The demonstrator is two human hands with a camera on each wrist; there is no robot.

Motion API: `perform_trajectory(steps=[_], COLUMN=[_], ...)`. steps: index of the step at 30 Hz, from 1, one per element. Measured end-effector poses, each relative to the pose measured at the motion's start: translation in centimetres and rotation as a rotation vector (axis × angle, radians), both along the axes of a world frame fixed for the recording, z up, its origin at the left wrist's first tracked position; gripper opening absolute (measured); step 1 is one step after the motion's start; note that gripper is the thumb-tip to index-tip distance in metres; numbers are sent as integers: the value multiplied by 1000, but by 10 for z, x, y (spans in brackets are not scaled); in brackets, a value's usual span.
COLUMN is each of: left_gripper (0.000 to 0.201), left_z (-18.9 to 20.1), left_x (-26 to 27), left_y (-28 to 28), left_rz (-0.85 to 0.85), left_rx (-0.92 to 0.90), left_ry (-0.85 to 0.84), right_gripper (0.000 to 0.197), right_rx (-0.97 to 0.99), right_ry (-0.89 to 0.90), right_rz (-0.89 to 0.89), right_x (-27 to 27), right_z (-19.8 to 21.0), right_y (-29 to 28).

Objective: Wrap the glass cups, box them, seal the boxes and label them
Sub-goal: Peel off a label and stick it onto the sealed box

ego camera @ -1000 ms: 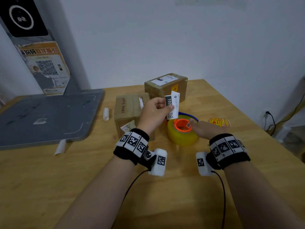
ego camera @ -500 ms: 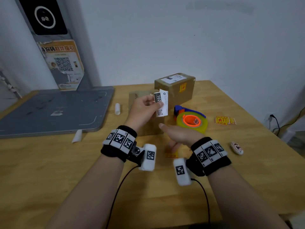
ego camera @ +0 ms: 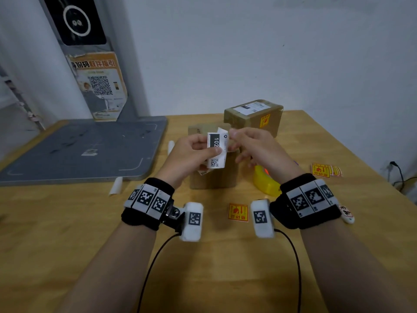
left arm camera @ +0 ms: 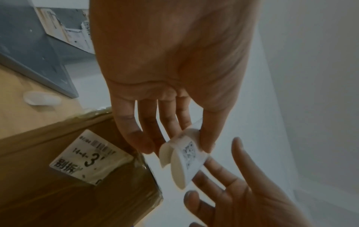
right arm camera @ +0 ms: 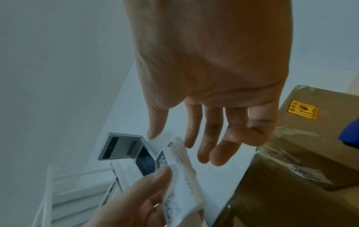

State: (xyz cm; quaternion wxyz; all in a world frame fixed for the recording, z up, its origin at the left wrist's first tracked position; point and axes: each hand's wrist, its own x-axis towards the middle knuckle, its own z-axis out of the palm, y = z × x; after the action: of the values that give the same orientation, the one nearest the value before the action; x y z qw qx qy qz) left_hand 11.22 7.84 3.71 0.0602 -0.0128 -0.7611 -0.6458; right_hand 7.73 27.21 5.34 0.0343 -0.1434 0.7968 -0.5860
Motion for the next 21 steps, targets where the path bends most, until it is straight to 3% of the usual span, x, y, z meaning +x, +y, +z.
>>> perform_trajectory(steps=[4,9,14,18,21], left_gripper=[32,42,18,12,8], left_z=[4,3,4,2,2], left_x=[-9,-19,-20,-20,-20], left_y=[3,-2,-8,-14,-13], left_rz=[-14,17,-17,20,73], left_rx=[-73,-124,92,108,142], left_ry=[31,93,-7,-2,44], right_gripper=[23,24,24,33,26], right_rx=[-62,-73,-32,-45,-43], right_ry=[120,135,154,116,187], right_rz=[31,27,28,-109,-184], right_x=[-13,-25,-32,-33,-27], right_z=[-4,-6,-4,-2,5], right_y=[-4,-6,-4,-3,-4])
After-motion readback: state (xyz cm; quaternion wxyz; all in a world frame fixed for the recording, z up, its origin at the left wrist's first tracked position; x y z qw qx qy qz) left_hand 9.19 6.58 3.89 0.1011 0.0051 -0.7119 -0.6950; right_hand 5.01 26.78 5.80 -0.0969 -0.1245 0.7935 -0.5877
